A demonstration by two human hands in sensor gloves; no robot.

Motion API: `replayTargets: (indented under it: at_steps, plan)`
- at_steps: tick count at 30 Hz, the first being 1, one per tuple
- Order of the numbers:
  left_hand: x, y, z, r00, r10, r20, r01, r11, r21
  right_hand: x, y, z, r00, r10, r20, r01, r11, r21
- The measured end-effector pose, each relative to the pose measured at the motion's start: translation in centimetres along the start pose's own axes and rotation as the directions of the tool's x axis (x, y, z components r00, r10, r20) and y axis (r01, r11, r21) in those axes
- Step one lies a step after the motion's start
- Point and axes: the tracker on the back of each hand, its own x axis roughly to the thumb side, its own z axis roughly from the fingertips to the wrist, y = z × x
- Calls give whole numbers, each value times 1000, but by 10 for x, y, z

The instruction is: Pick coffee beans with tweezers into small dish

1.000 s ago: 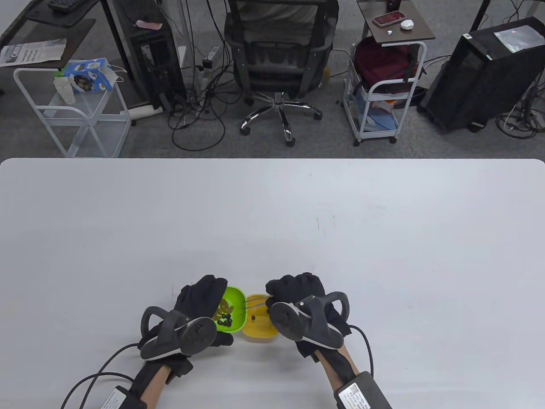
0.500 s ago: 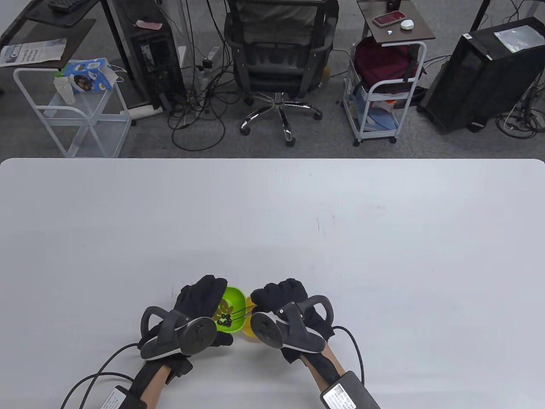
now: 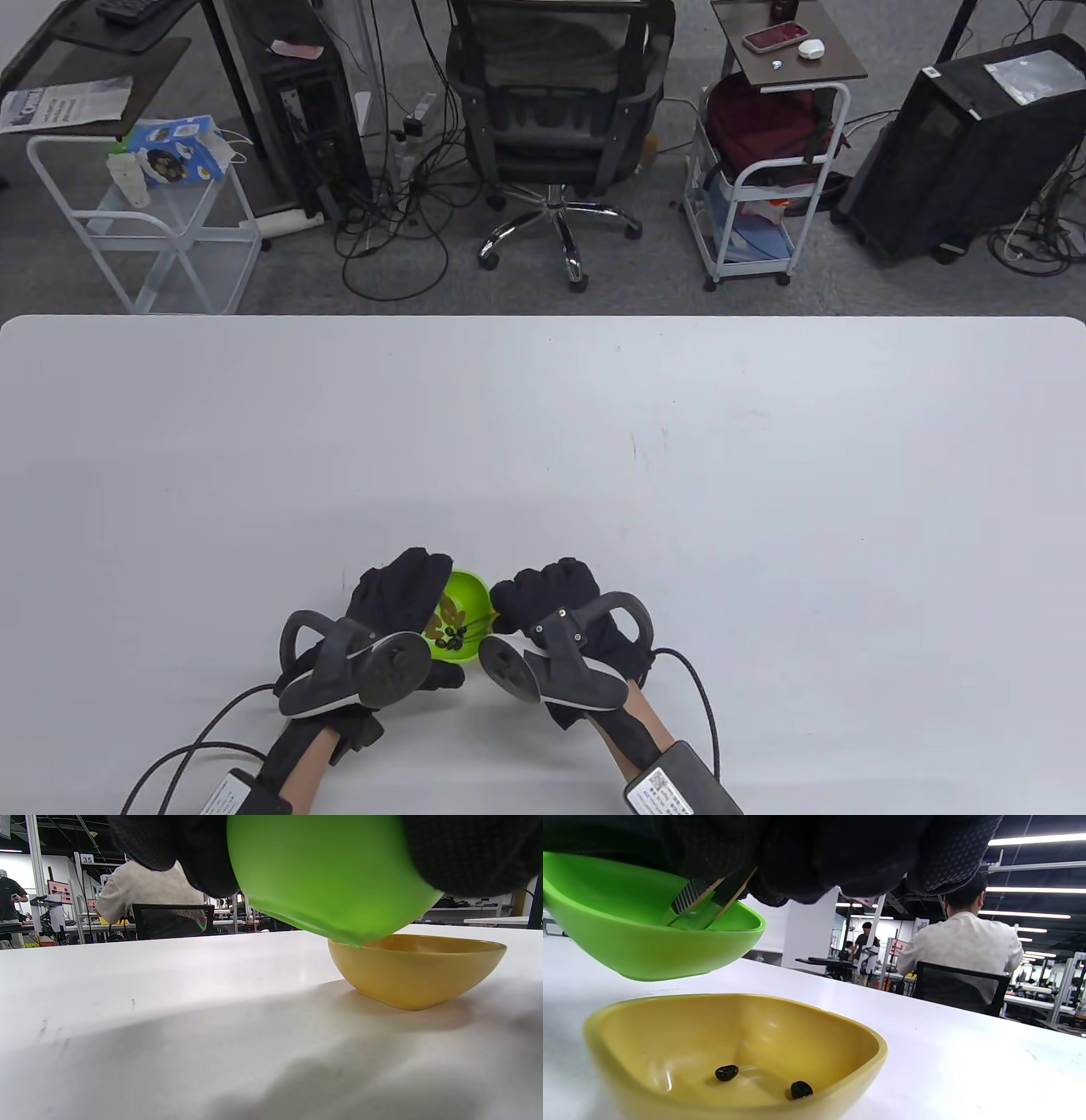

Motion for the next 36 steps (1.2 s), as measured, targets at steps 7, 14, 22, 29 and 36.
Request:
replayTargets:
  at_steps: [7,14,22,29,36]
  plan:
    - [0,0,0,1000,-3,1,3,1000,2,0,-1,0,1000,6,-3,-6,1000,-3]
    - [0,0,0,1000,-5,2,5,1000,2,-1,-1,0,1000,16,-6,-16,1000,-8]
    - [0,0,0,1000,-6,2,6,1000,1,2,-2,-1,998,66,6,-66,998,-12]
    - [1,0,0,1000,-7,3,7,1000,4,3,-1,-2,997,82,3,-82,996,14]
    - [0,0,0,1000,-4,0,4,1000,3,1,-2,-3,997,81,-2,-81,996,23]
